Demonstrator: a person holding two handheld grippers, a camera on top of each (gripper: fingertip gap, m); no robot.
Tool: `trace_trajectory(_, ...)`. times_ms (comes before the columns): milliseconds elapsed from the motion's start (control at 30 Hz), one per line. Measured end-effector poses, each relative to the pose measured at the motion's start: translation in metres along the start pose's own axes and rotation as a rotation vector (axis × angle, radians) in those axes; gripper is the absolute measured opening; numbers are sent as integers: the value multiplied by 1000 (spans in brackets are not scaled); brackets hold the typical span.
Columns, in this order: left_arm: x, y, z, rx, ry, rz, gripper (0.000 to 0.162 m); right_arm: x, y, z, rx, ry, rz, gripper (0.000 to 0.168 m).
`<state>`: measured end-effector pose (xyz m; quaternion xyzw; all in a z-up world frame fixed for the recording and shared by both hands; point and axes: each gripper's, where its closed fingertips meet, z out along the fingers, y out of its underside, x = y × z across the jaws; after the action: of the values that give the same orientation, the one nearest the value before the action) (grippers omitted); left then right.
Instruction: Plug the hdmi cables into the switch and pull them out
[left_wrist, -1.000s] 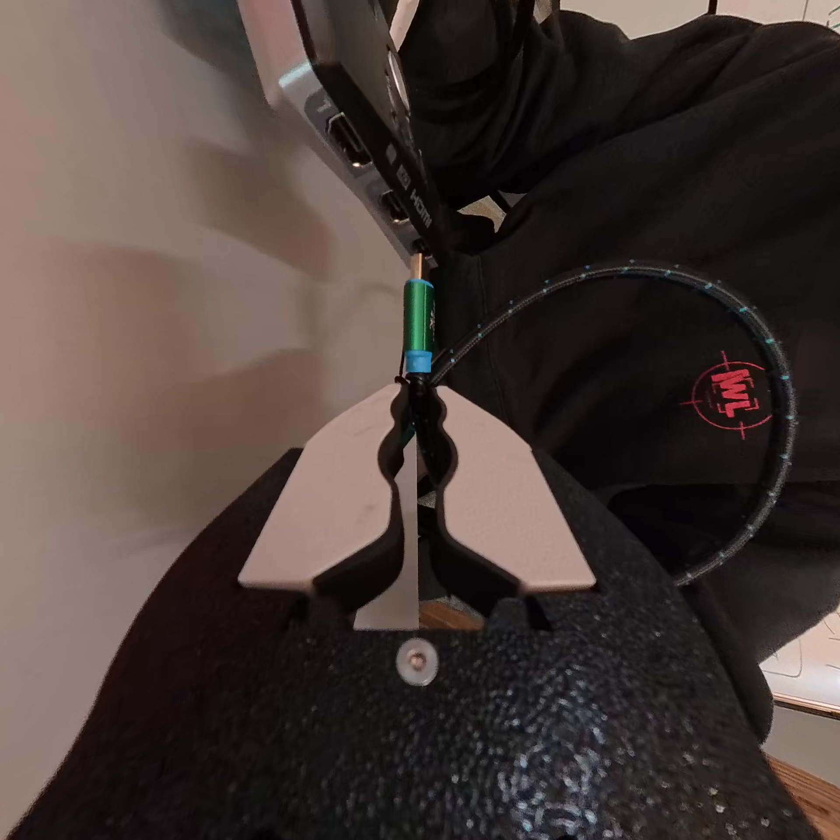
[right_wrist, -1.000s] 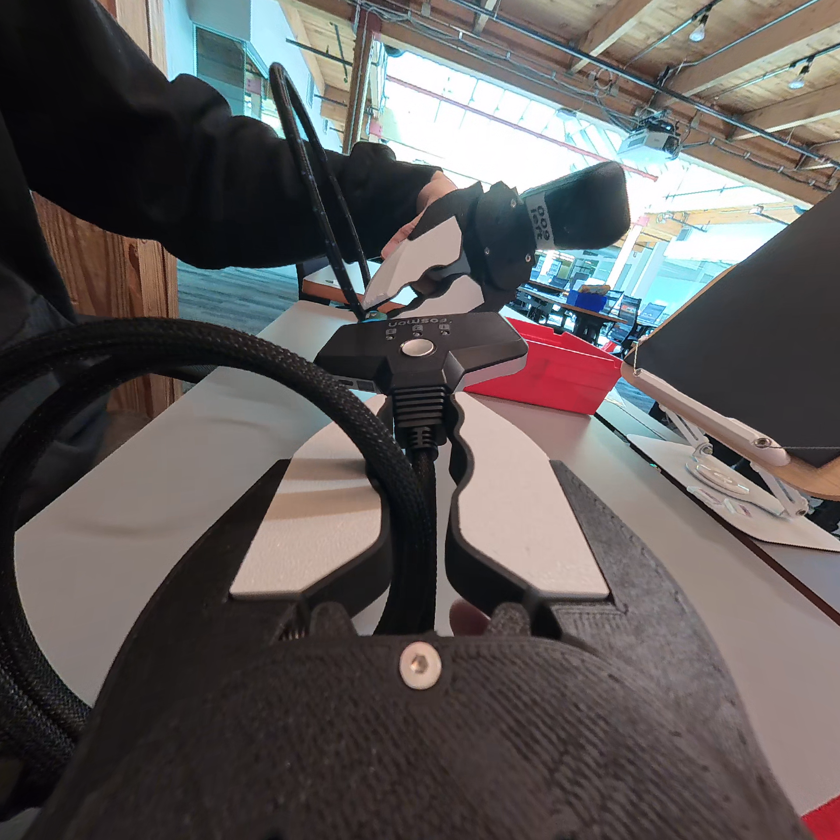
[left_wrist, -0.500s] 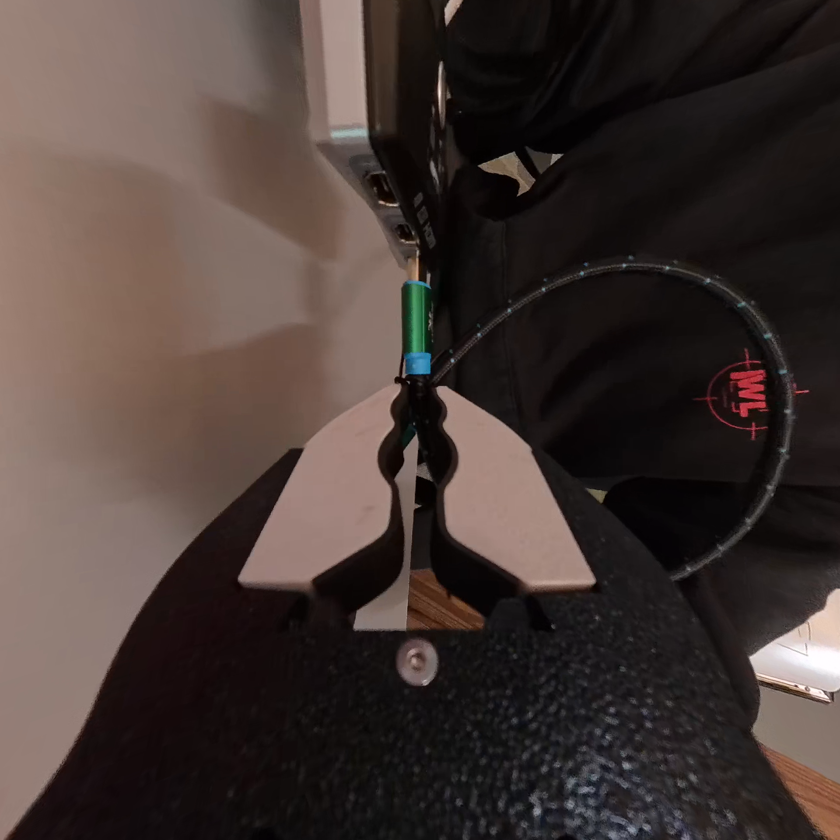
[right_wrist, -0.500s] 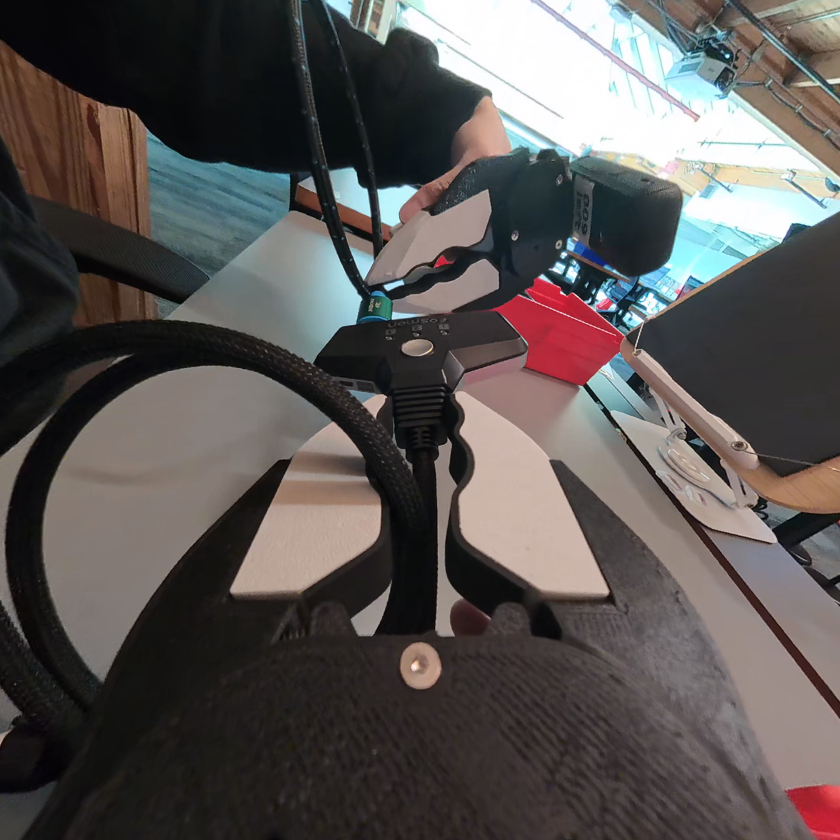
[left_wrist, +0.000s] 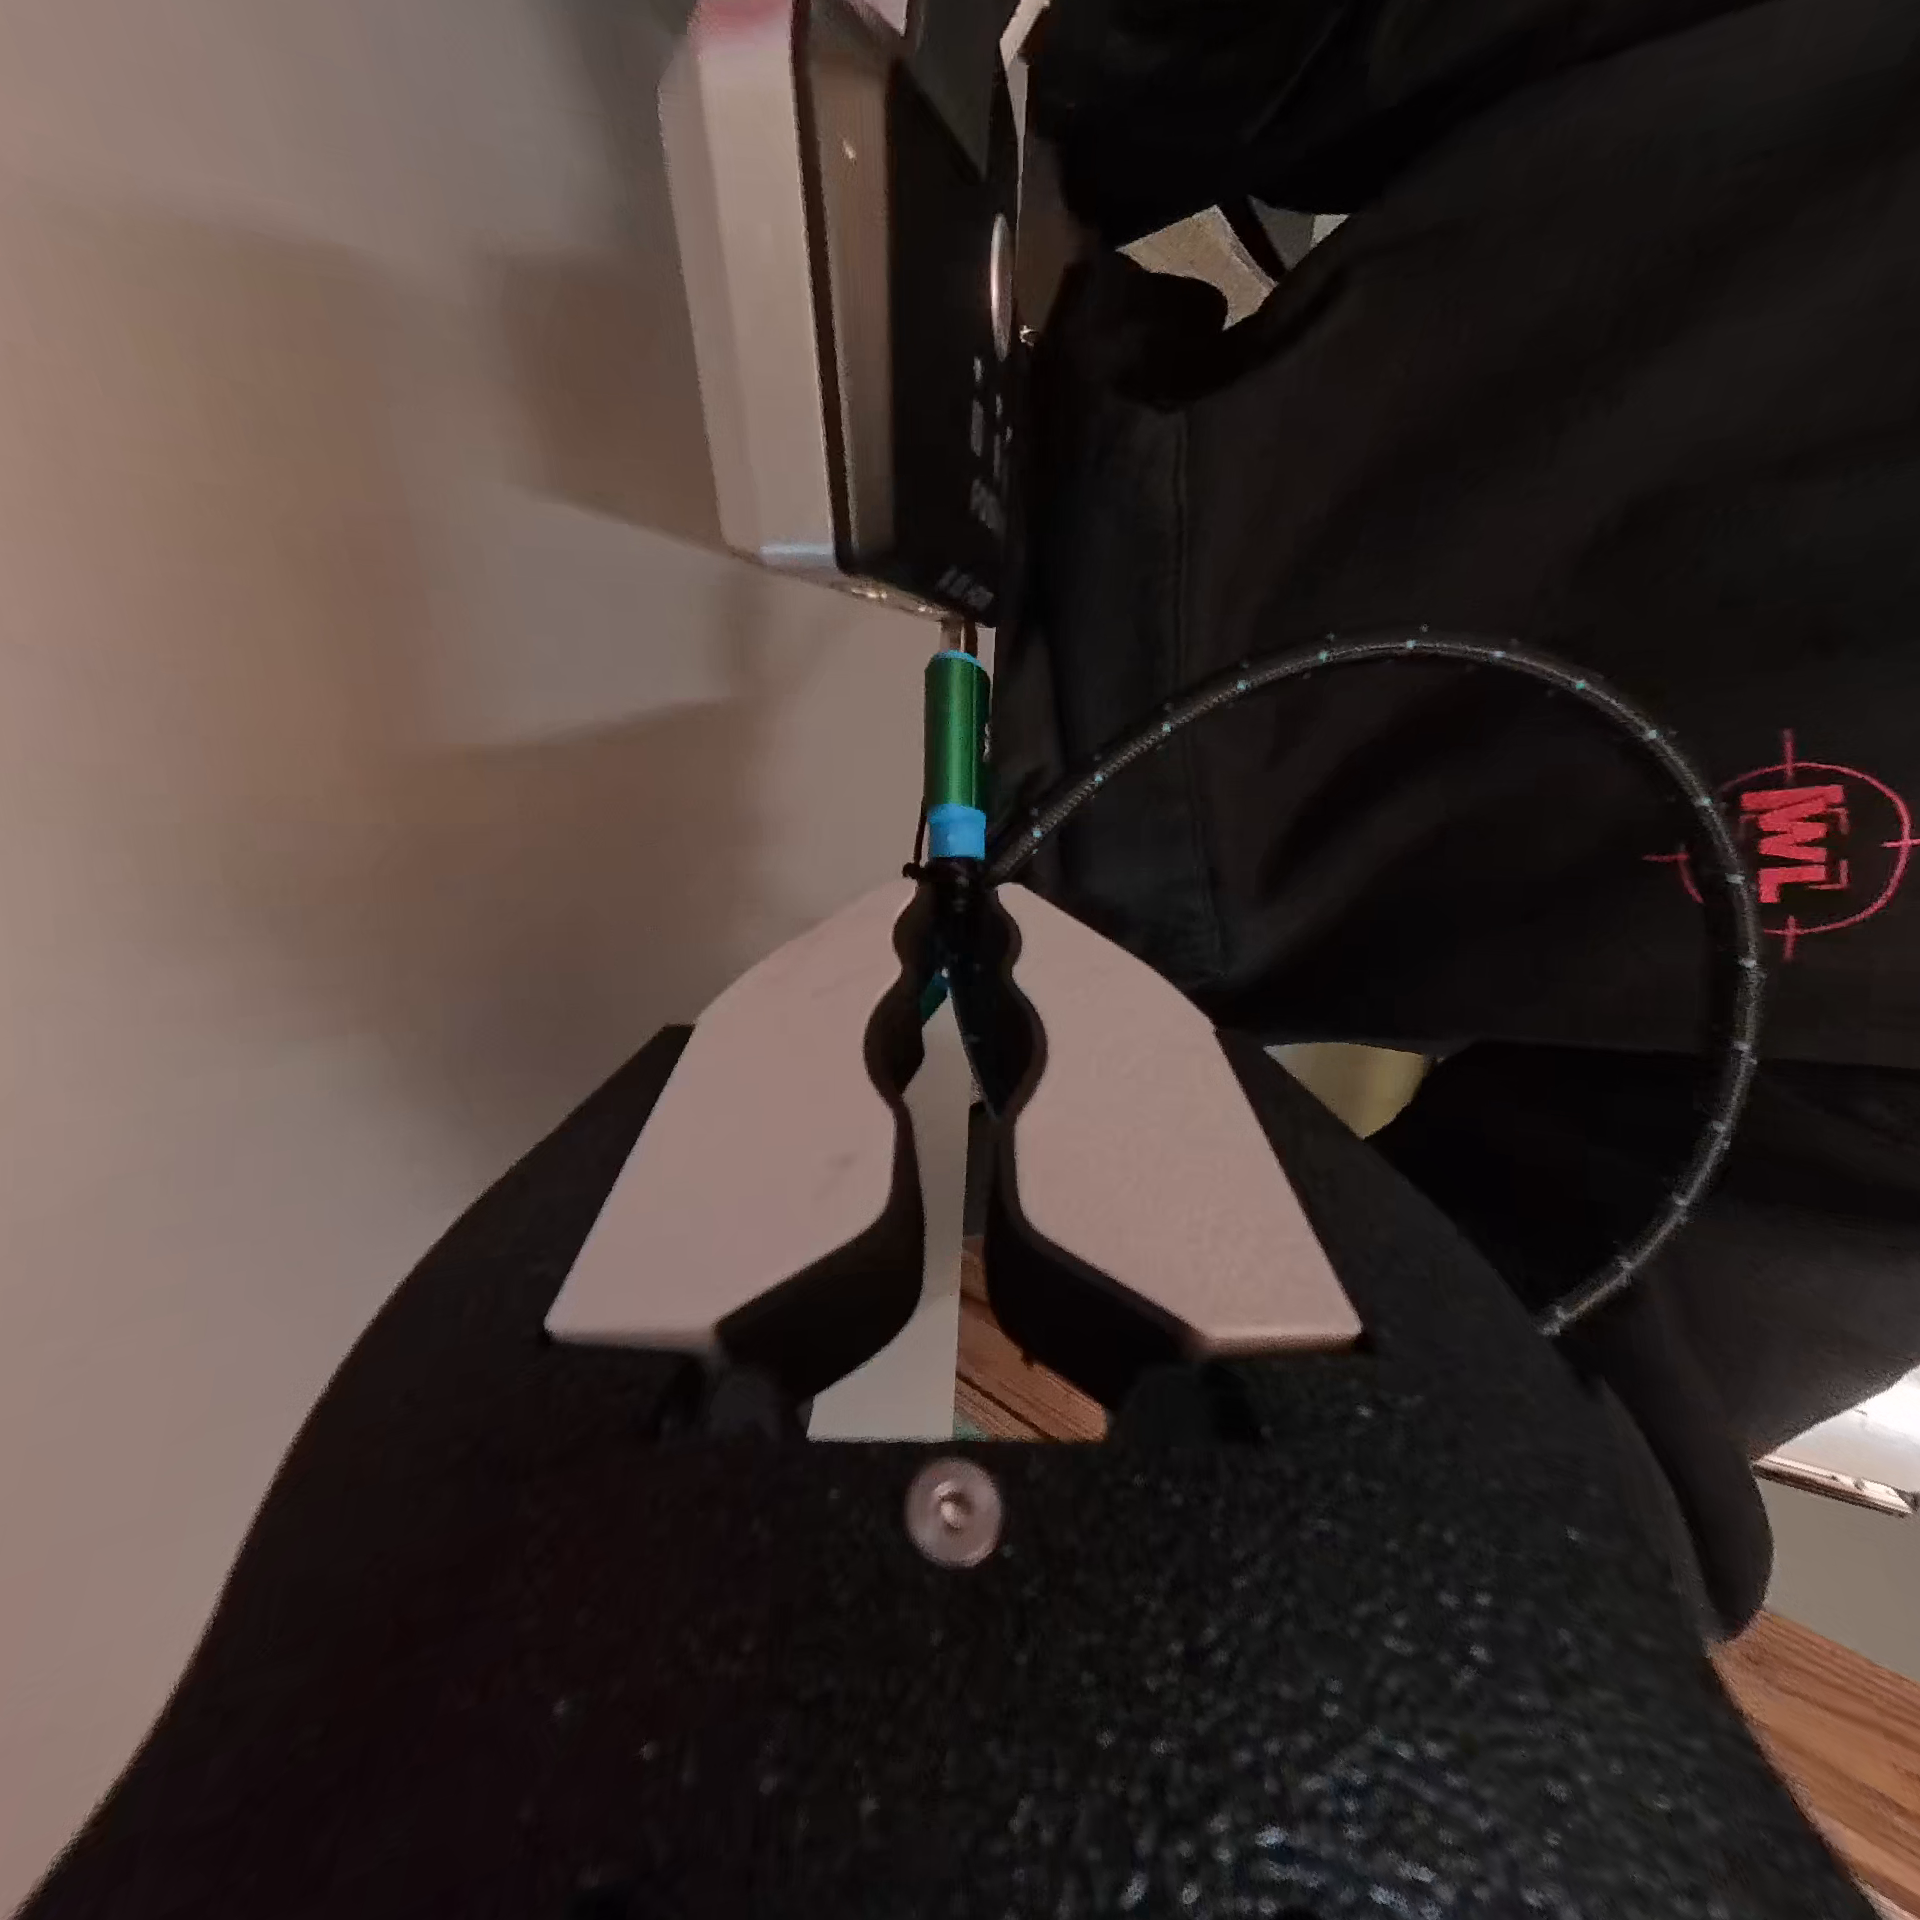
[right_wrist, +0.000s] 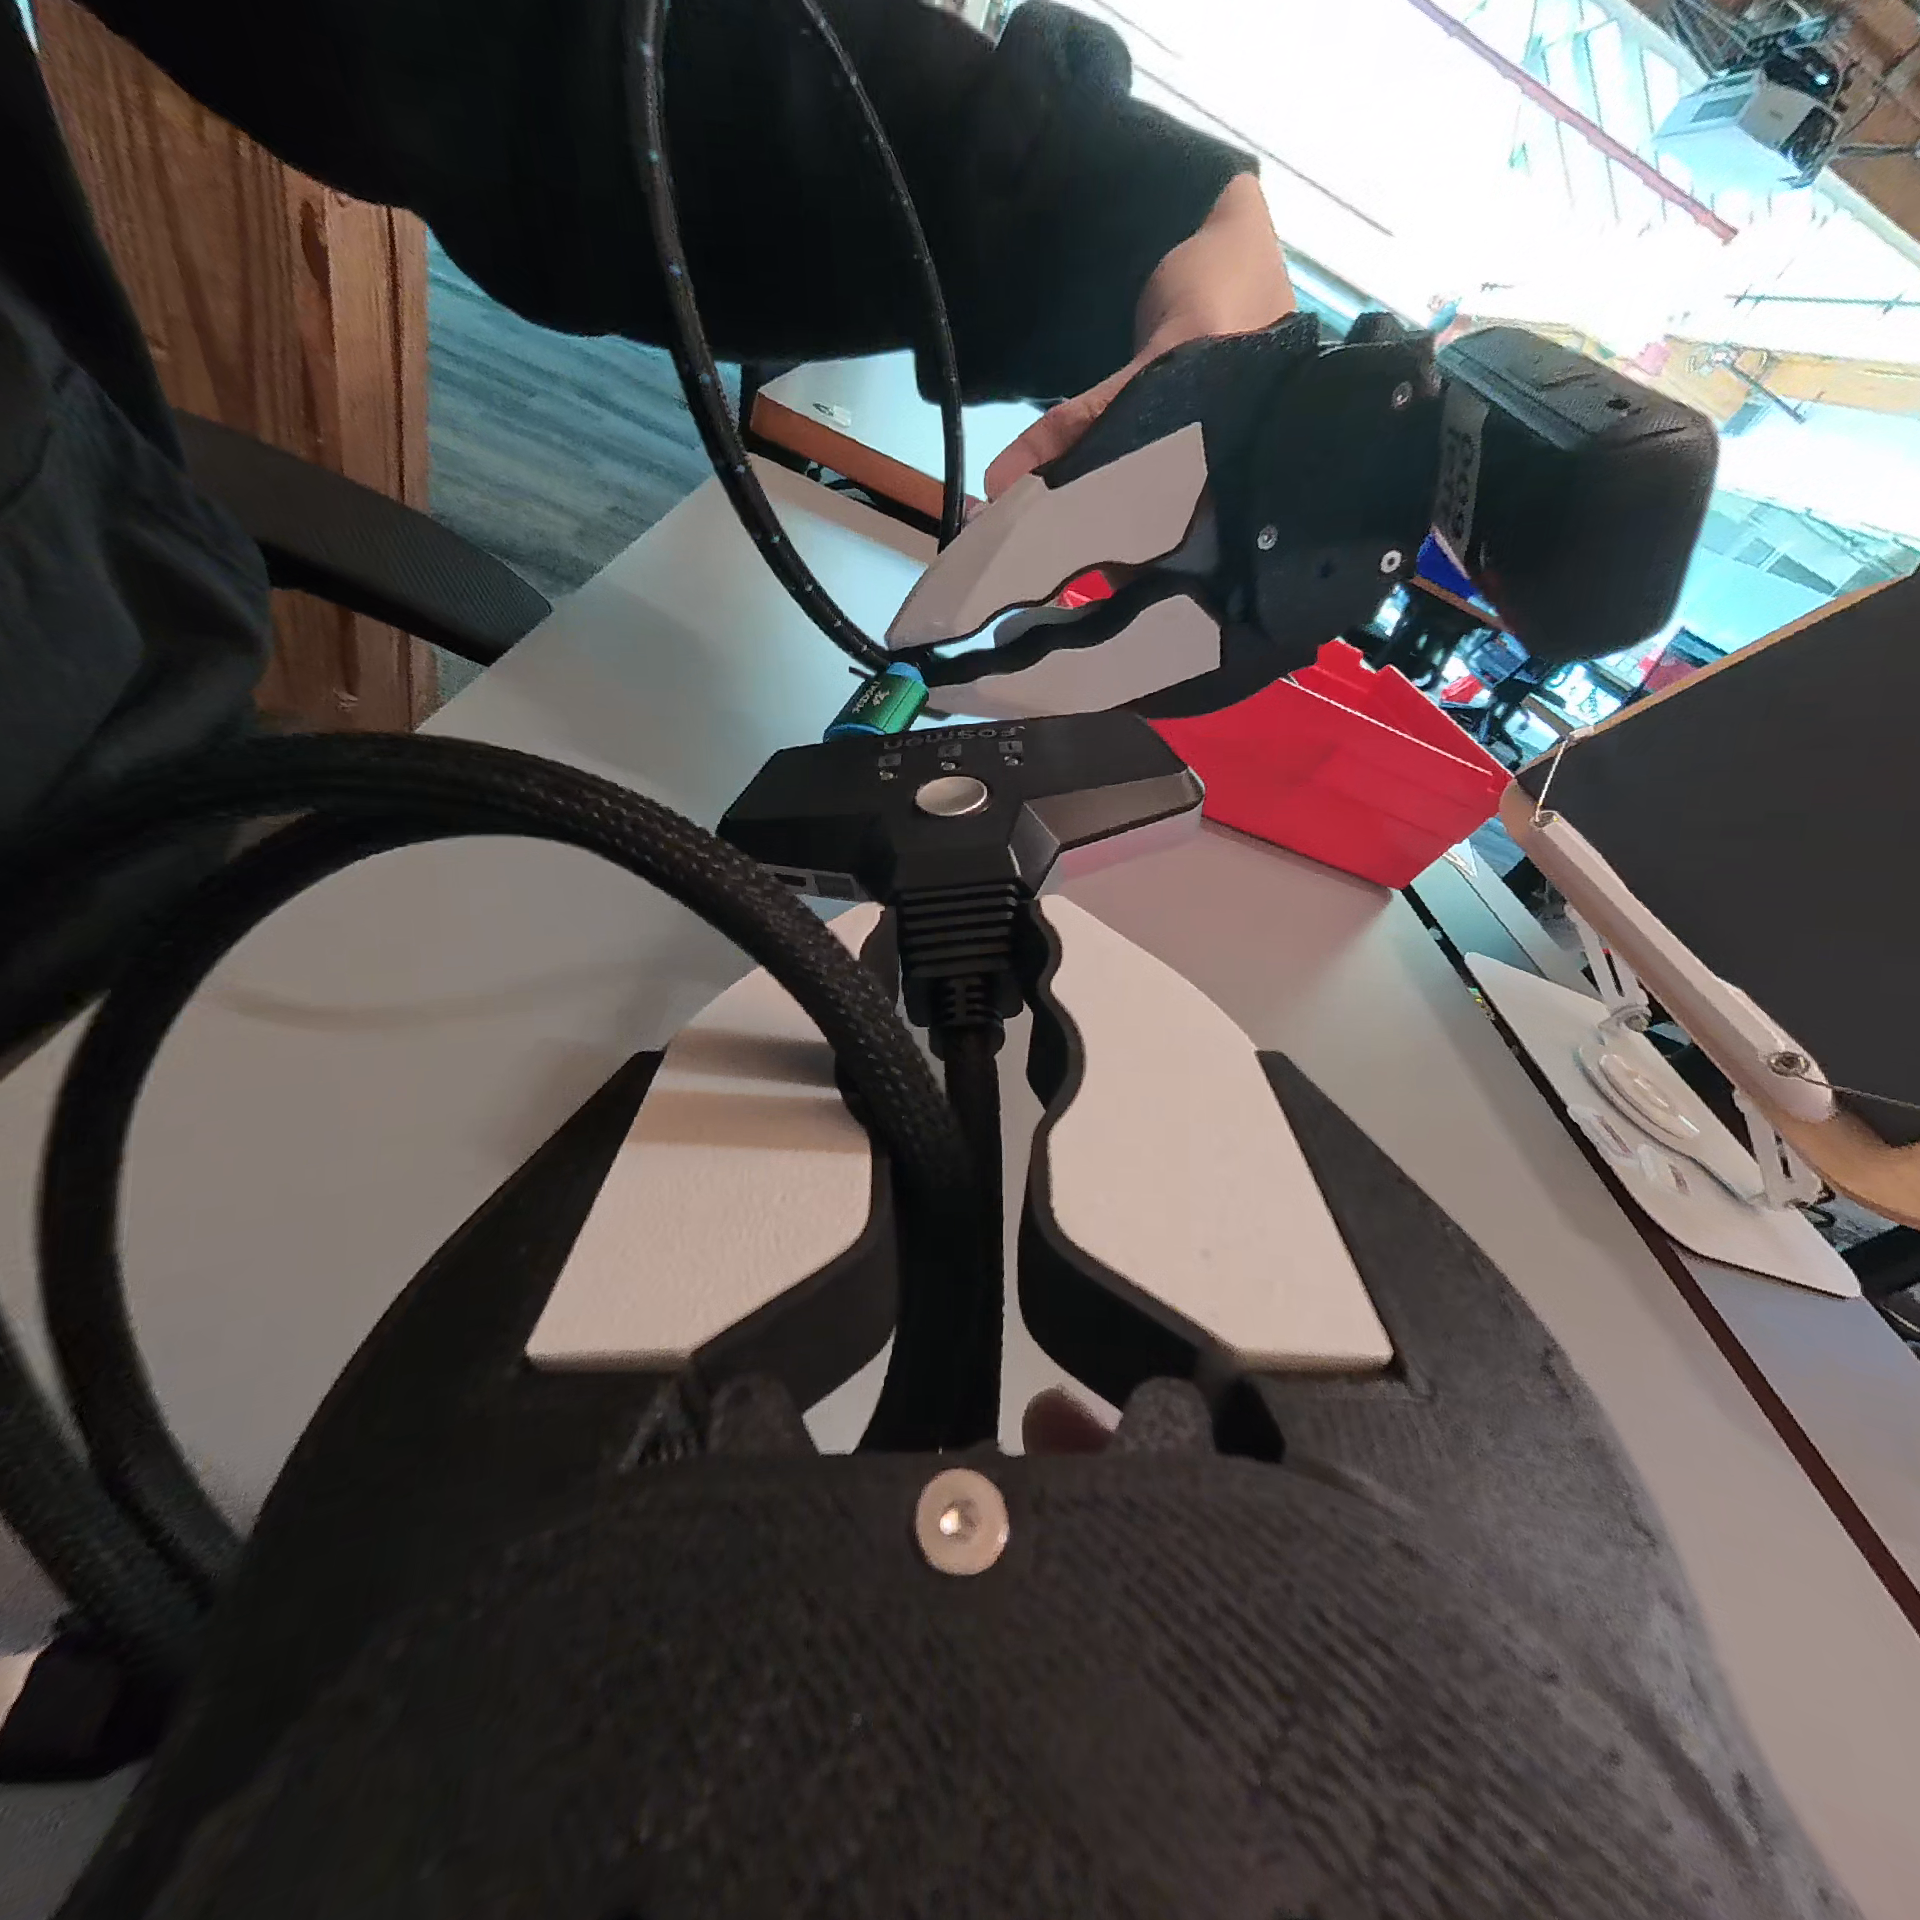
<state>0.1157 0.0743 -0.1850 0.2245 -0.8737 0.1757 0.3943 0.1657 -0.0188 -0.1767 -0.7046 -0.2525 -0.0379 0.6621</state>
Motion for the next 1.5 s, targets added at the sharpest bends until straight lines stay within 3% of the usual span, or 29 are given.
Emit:
trace_trajectory(300,-5,-6,-3,81,-59,-9,7,10,-3,-2,19,57,15,23)
trace_trajectory(700,-12,-18,-20,349,57,-76,6,30,-2,-9,-6,199,-1,23)
trace_trajectory(1033,-17,-18,-9,256,-50,-16,7,25,3,-8,-4,152,31,23)
trace_trajectory(1200,-16,-43,-49,450,-357,103,9,48,8,-24,78,269,173,23)
trace_trajectory(1267,1,-60,-83,617,-516,265,10,53,6,-33,147,278,254,22)
trace_trajectory(1333,32,-74,-132,883,-680,404,23,56,12,-36,145,294,285,22)
trace_trajectory(1433,77,-59,-206,1279,-954,471,38,59,17,-39,155,297,334,22)
trace_trajectory(1500,97,-38,-209,1344,-1056,560,37,60,18,-41,166,307,338,22)
